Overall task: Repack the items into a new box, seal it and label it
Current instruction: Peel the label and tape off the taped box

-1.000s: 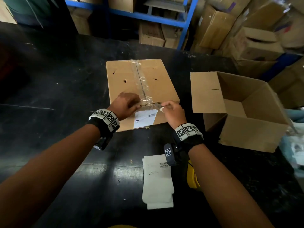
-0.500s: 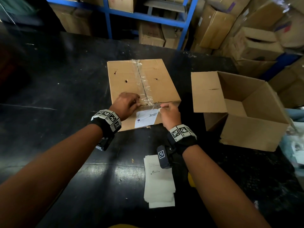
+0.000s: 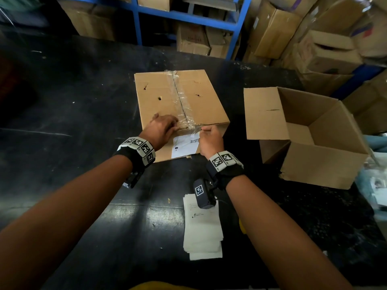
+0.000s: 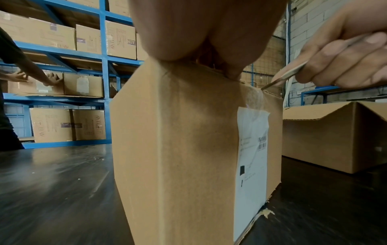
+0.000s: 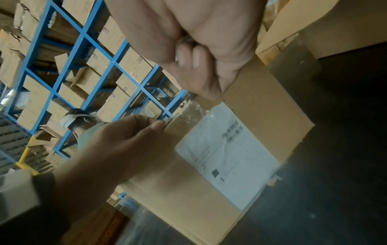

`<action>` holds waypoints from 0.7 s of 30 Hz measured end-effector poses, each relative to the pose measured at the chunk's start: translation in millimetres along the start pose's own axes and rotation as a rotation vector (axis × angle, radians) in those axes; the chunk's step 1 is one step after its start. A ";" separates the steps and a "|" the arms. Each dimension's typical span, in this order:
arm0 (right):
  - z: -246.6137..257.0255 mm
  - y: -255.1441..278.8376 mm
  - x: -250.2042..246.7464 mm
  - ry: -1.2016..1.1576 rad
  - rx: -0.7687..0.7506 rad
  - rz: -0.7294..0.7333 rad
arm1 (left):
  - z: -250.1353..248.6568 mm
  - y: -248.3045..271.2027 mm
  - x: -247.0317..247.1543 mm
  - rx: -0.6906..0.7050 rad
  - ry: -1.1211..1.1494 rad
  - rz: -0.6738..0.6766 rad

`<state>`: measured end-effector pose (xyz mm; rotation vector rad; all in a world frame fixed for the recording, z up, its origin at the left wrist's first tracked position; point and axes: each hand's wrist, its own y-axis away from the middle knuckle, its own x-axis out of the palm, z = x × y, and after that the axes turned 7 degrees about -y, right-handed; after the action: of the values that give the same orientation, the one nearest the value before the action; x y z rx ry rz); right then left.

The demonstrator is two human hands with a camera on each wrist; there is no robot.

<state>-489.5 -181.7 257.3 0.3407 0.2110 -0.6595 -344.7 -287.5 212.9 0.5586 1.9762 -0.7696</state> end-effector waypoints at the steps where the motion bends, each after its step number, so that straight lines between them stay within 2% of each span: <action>1: -0.2 1.0 1.9 -0.005 -0.003 -0.008 | -0.5 -0.5 0.1 -0.006 -0.001 0.001; 7: -3.8 3.9 5.3 -0.034 -0.009 -0.064 | -2.1 0.2 -1.0 -0.012 -0.003 -0.010; 21: -3.0 1.4 16.0 -0.030 -0.026 -0.037 | 1.6 -0.9 3.0 -0.002 -0.004 -0.023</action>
<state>-476.5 -188.5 250.1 0.3025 0.1980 -0.6974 -345.8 -289.1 210.0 0.5336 1.9832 -0.7818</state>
